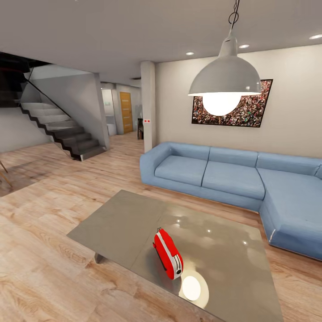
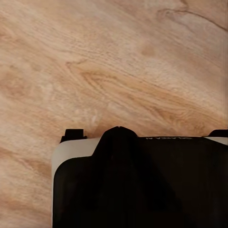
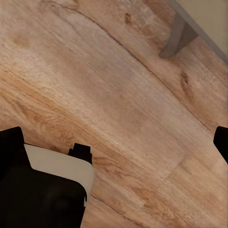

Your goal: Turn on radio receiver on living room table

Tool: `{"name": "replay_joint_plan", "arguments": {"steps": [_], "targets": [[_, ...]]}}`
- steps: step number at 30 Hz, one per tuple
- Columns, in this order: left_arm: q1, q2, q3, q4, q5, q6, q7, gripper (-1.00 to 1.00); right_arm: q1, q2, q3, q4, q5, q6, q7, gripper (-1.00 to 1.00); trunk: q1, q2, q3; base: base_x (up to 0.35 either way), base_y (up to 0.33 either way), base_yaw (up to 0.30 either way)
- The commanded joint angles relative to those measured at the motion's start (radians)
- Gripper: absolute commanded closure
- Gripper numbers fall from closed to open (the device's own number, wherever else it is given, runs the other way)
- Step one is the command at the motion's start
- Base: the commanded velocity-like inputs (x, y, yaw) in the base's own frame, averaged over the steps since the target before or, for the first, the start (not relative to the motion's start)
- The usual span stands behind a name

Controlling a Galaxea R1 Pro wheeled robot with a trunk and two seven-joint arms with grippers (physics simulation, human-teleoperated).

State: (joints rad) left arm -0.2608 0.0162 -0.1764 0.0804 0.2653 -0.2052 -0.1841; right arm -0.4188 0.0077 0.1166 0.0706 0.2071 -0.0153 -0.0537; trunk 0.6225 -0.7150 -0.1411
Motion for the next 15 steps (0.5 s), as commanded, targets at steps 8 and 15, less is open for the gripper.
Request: {"name": "replay_joint_plan", "arguments": {"steps": [8, 15], "targets": [[0.000, -0.001, 0.000, 0.000, 0.000, 0.000, 0.000, 1.00, 0.000, 0.000, 0.000, 0.000, 0.000, 0.000, 0.000, -1.00, 0.000, 0.000, 0.000, 0.000, 0.000, 0.000], [0.000, -0.001, 0.000, -0.001, 0.000, 0.000, 0.000, 1.00, 0.000, 0.000, 0.000, 0.000, 0.000, 0.000, 0.000, -1.00, 0.000, 0.000, 0.000, 0.000, 0.000, 0.000]]}}
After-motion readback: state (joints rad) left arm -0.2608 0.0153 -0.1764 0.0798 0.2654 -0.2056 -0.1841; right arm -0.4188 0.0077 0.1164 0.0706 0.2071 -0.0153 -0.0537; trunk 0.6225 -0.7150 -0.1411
